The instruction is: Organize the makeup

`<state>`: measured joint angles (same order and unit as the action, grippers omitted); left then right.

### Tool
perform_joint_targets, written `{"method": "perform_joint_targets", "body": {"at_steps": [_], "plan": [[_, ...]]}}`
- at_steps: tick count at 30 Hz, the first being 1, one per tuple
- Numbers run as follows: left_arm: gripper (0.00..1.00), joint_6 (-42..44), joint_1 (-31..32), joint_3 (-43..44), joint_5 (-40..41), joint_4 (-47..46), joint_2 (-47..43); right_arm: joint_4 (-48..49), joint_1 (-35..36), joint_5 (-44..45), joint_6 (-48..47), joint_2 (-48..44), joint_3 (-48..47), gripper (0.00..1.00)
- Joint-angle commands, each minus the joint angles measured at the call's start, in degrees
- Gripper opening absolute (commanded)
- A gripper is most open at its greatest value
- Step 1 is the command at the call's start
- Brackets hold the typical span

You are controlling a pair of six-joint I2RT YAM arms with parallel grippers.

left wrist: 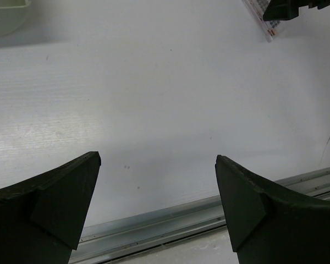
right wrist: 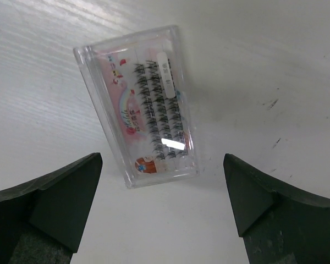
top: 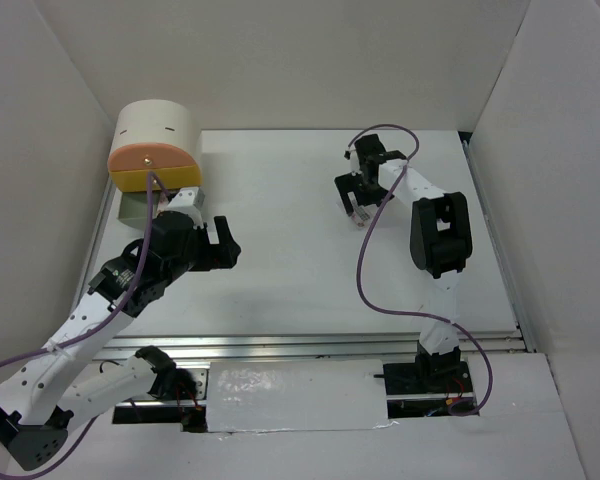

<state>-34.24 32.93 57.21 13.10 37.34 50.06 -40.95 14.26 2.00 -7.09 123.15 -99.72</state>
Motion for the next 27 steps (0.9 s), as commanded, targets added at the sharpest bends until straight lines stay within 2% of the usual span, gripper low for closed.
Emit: {"method": "perform_joint_targets", "body": {"at_steps": [1,4,9,15,27], "plan": [[0.99,1.7,0.2,0.0,-1.8,-2.5,-0.1,-4.0,-0.7,-5.1,-4.4,0.2,0.0,1.00],[0.99,1.8,0.3,-0.1,-2.1,-2.8,0.4,-7.7,-0.7,-5.9,-5.2,2.1,-2.5,1.00],[0.99,1.6,0.2,-0.4,-2.1,-3.2,0.6,-7.6,-0.6,-7.3,-5.6,0.9,-2.0,1.00],[0.99,1.8,0.3,-0.5,-2.4,-3.2,0.5,-10.2,-1.3,-7.1,-6.1,4.0,-5.0,0.98],[0.99,2.3,0.3,0.1,-1.9,-2.9,-0.5,-15.3,-1.3,-7.6,-7.4,9.3,-13.5,0.88]]}}
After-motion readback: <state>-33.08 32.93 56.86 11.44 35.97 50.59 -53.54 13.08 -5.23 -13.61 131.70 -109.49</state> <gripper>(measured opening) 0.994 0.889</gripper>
